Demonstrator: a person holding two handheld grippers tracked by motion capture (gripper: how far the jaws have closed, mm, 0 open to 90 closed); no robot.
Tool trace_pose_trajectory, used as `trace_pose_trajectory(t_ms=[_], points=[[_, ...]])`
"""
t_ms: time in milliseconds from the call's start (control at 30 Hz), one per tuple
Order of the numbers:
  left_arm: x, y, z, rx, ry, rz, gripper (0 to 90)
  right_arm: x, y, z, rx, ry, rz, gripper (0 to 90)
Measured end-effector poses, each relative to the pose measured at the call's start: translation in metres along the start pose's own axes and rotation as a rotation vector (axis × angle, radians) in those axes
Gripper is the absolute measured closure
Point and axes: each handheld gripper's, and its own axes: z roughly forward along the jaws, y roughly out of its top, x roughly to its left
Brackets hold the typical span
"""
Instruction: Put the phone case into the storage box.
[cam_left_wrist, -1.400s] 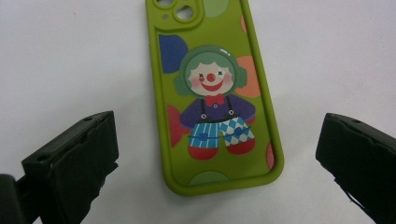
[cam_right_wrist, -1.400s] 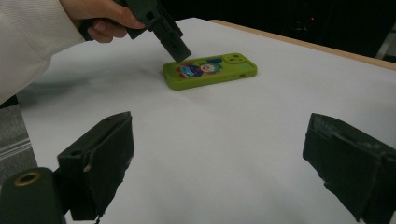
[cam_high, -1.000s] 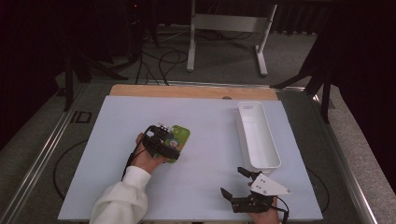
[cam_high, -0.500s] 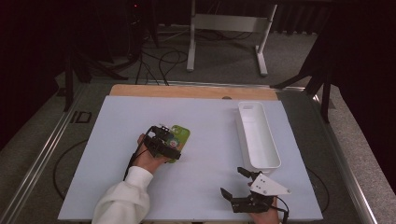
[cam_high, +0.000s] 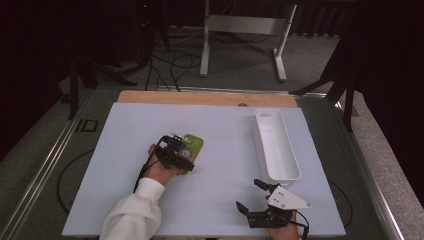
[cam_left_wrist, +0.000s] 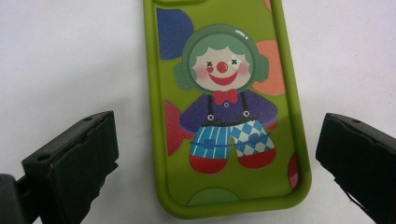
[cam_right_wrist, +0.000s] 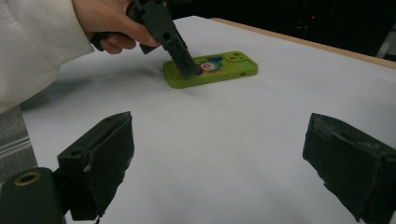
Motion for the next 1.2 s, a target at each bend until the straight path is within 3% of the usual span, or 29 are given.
trace_pose_trajectory(t_ms=[600,1200], points=[[-0.002,0.001,0.008,0.033,0.004,0.012,2.4,0.0,0.0,0.001,0.006,0.001,0.002,9.1],[-0.007,0.002,0.01,0.041,-0.001,0.033,12.1,0.0,0.0,0.0,0.006,-0.005,0.0,9.1]])
